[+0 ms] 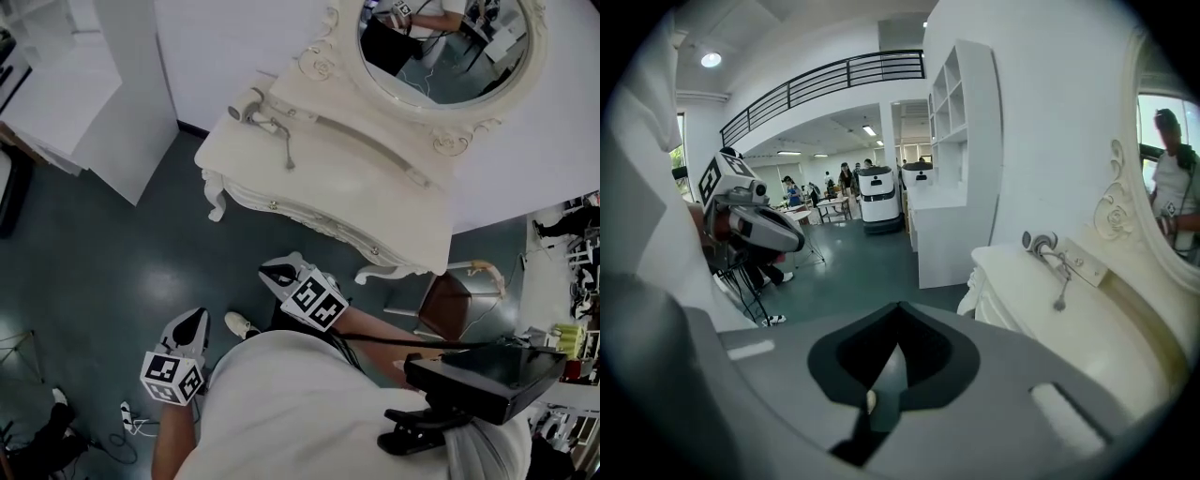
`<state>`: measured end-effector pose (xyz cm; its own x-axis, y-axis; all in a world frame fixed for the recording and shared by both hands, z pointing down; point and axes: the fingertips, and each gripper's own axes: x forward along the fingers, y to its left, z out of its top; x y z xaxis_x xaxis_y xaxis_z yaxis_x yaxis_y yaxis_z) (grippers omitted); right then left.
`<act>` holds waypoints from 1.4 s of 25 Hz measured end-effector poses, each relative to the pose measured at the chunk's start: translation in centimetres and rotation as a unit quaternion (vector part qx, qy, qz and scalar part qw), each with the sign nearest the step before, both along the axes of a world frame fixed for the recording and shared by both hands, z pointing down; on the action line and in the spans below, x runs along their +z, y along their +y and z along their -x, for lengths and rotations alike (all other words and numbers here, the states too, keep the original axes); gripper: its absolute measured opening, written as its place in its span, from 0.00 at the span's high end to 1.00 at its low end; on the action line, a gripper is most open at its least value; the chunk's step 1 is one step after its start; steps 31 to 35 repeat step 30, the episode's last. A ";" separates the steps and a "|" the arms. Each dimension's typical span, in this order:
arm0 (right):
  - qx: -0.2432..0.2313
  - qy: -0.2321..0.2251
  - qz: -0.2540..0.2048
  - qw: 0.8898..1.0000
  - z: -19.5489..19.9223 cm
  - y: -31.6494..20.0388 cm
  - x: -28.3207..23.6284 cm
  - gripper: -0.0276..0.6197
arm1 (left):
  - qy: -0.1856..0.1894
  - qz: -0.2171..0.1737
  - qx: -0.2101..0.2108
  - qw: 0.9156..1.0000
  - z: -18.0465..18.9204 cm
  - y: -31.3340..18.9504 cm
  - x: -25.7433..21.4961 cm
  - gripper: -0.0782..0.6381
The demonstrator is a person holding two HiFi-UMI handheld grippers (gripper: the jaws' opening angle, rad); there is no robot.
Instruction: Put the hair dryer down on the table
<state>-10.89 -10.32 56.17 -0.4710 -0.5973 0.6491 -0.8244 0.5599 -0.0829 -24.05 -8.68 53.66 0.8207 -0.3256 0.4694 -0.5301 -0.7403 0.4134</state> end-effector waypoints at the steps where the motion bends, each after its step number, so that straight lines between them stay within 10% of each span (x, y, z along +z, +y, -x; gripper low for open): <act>1: 0.004 -0.002 0.000 1.000 -0.5 -0.1 0.0 0.96 | -0.001 0.001 0.004 1.000 -0.6 -0.2 0.0 0.89; 16: 0.017 -0.023 -0.014 0.999 -12.0 -6.7 -0.7 0.96 | -0.024 0.002 0.024 0.999 -13.1 -8.1 -0.9 0.89; 30: 0.083 -0.021 -0.020 0.996 -32.4 -10.7 -1.0 0.96 | -0.027 0.024 -0.012 0.999 -32.9 -21.5 0.4 0.84; 35: 0.083 -0.021 -0.020 0.996 -32.4 -10.7 -1.0 0.96 | -0.027 0.024 -0.012 0.999 -32.9 -21.5 0.4 0.84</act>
